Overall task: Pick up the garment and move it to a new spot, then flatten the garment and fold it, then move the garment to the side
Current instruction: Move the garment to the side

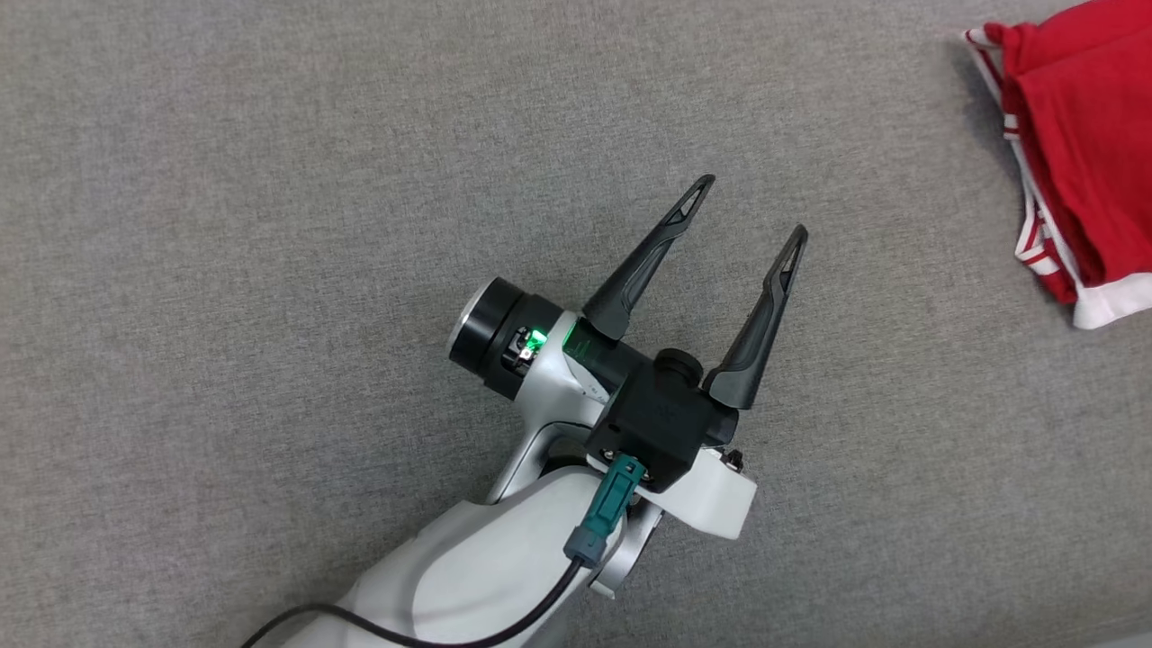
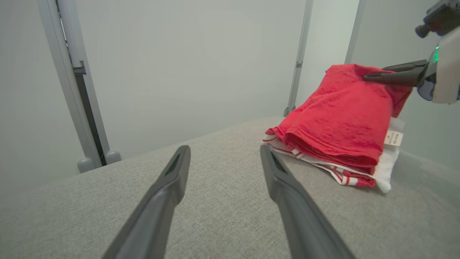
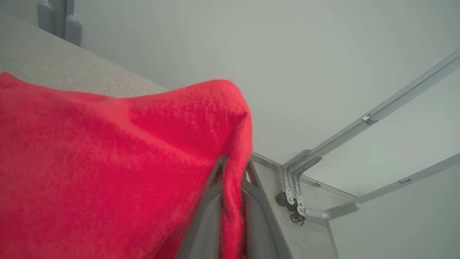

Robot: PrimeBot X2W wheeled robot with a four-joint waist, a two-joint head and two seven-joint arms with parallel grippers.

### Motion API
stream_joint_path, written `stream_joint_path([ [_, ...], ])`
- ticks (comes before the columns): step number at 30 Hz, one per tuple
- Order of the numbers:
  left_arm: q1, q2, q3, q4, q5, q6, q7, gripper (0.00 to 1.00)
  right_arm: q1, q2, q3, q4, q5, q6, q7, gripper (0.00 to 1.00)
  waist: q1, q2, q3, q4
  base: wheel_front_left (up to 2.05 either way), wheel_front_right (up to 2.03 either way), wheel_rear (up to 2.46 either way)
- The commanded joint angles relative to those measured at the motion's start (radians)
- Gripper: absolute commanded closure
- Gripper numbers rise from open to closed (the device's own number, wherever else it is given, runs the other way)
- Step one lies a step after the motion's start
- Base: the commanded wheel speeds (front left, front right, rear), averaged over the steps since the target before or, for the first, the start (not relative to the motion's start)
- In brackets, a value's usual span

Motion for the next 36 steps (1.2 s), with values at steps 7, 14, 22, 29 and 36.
stream_joint_path([
  [7,-0.052,0.005,-0.048,-0.013,-0.015,0.048,-0.004,0.00,-0.020,-0.019,-0.020,0.091,0.016,-0.002,-0.001,1.00,0.0000,0.0000,0.043,0.022,0.00,0.00,0.00],
  [14,-0.054,0.004,-0.059,-0.018,-0.028,0.067,-0.004,0.00,-0.028,0.004,-0.011,0.155,0.006,-0.002,-0.001,0.00,0.0000,0.0000,0.017,0.044,0.00,0.00,0.00],
  [22,0.041,0.004,0.024,-0.050,-0.029,0.060,-0.004,0.00,0.014,0.066,-0.034,0.033,0.034,-0.002,-0.001,0.00,0.0000,0.0000,-0.121,0.088,0.00,0.00,0.00],
  [29,0.176,0.004,0.165,-0.086,0.011,0.030,-0.004,0.00,0.113,0.138,-0.066,-0.125,0.092,-0.002,0.000,0.00,0.0000,0.0000,-0.247,0.155,0.00,0.00,0.00],
  [36,0.310,0.004,0.292,-0.114,0.035,0.006,-0.004,0.00,0.229,0.239,-0.127,-0.235,0.129,-0.002,0.000,0.00,0.0000,0.0000,-0.335,0.208,0.00,0.00,0.00],
])
